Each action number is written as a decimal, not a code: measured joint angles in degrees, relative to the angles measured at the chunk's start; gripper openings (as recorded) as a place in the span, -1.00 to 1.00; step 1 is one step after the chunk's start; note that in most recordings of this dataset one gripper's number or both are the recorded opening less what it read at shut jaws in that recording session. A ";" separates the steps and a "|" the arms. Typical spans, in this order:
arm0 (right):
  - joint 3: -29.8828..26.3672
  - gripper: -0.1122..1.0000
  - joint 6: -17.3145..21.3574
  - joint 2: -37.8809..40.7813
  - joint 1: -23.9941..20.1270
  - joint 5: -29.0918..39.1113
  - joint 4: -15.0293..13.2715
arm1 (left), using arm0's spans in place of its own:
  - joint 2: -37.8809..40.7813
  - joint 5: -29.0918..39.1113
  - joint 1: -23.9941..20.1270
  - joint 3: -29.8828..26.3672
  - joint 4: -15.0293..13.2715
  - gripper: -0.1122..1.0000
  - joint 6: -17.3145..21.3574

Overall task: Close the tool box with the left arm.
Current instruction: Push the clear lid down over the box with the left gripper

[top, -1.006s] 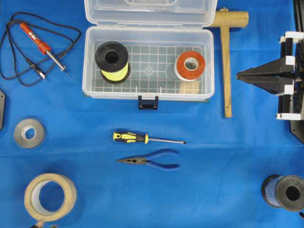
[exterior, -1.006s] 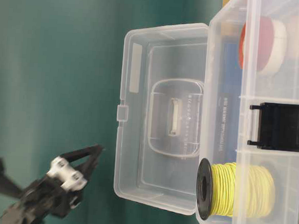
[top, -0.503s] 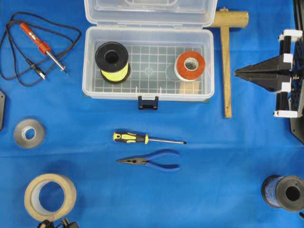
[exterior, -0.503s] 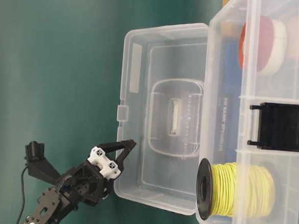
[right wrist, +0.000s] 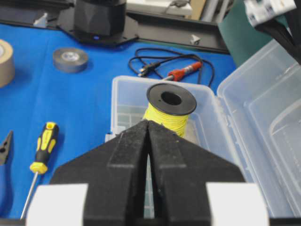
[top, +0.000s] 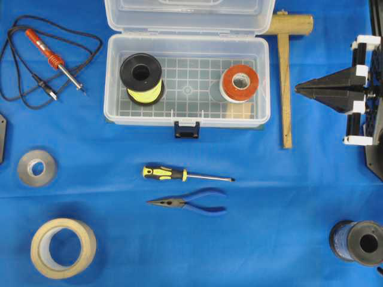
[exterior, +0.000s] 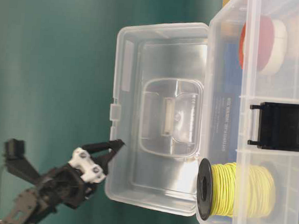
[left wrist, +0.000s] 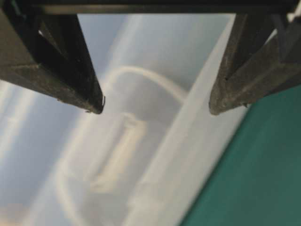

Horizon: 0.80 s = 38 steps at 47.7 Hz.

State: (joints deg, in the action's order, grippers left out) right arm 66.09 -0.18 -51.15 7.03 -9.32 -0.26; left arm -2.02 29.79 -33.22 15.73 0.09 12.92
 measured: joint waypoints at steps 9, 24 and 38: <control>0.00 -0.80 0.00 0.09 0.00 0.00 0.00 | -3.08 4.83 4.31 -0.18 0.00 0.84 -0.26; 0.00 -0.80 0.00 0.35 0.00 0.09 0.00 | -7.65 12.13 18.28 1.93 -1.85 0.84 -3.60; 0.09 -0.80 0.00 0.35 0.00 0.26 0.00 | -9.40 19.78 26.19 3.08 -1.58 0.84 -8.88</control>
State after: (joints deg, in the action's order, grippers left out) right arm 66.18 -0.18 -50.80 7.03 -9.05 -0.26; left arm -11.43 49.57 -7.03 18.81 -1.49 4.04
